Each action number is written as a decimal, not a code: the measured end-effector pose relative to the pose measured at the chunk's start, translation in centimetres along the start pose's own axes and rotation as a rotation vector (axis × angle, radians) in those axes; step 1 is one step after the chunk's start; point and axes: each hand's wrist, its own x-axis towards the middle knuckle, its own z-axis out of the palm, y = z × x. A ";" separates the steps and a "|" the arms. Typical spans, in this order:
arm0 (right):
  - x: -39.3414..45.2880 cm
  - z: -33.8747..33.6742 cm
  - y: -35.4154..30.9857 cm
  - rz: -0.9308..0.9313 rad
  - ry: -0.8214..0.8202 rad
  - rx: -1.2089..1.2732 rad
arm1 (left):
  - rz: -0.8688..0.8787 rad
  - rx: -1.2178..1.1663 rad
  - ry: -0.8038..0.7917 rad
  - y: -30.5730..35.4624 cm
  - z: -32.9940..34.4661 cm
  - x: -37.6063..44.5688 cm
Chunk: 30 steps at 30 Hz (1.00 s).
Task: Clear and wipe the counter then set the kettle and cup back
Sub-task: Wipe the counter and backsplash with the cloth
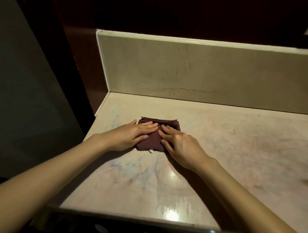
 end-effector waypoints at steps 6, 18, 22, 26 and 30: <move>-5.8 0.8 -2.4 -0.066 -0.005 0.050 | -0.012 -0.031 -0.012 3.6 2.2 -5.6; -14.3 2.3 -5.8 -0.154 -0.038 0.065 | 0.023 -0.006 -0.039 8.5 5.1 -13.0; -15.3 3.0 -6.4 -0.169 0.047 -0.026 | 0.044 -0.003 -0.051 8.3 5.4 -13.8; -14.5 2.9 -5.5 -0.192 -0.018 0.025 | 0.067 0.015 -0.074 7.6 4.8 -13.3; -11.7 2.2 -4.5 -0.235 -0.098 0.012 | 0.081 0.052 -0.093 5.9 3.6 -12.3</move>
